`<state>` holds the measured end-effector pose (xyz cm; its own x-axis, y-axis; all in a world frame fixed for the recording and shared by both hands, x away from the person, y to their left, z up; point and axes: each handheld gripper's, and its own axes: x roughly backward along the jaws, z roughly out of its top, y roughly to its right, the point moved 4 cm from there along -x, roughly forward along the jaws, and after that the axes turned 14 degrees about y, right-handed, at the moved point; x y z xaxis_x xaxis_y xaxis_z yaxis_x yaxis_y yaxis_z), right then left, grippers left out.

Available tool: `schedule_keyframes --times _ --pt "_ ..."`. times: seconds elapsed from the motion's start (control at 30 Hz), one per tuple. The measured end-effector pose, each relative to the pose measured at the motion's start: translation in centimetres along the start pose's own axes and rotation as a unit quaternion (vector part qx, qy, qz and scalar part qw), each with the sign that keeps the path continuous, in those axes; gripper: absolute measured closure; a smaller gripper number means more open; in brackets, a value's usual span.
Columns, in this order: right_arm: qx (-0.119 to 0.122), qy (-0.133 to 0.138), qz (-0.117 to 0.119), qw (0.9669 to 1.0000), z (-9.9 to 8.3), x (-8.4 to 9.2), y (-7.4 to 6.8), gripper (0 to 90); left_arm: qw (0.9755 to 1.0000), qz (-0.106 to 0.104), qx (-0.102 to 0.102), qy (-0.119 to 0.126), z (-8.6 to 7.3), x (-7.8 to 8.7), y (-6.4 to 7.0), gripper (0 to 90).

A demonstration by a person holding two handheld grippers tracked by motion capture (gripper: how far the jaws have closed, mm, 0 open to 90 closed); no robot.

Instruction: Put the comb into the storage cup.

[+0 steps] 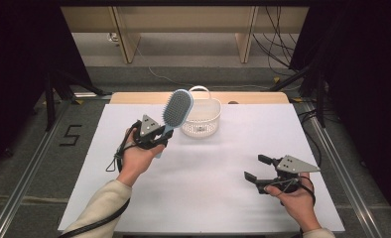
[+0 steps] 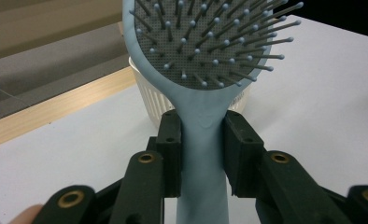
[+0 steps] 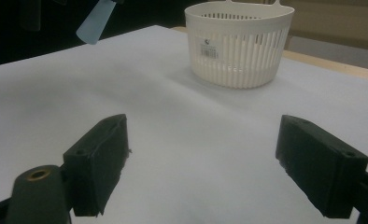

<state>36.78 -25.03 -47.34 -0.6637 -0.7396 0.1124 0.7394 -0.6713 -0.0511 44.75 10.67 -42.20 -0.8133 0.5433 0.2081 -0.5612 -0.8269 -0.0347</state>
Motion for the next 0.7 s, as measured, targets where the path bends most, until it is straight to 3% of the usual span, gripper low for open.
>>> schedule_keyframes --times 0.7 --pt "-0.001 0.001 0.0 1.0 -0.03 -0.02 0.03 18.1 1.0 0.004 0.005 0.004 0.59 -0.68 -0.26 69.9"
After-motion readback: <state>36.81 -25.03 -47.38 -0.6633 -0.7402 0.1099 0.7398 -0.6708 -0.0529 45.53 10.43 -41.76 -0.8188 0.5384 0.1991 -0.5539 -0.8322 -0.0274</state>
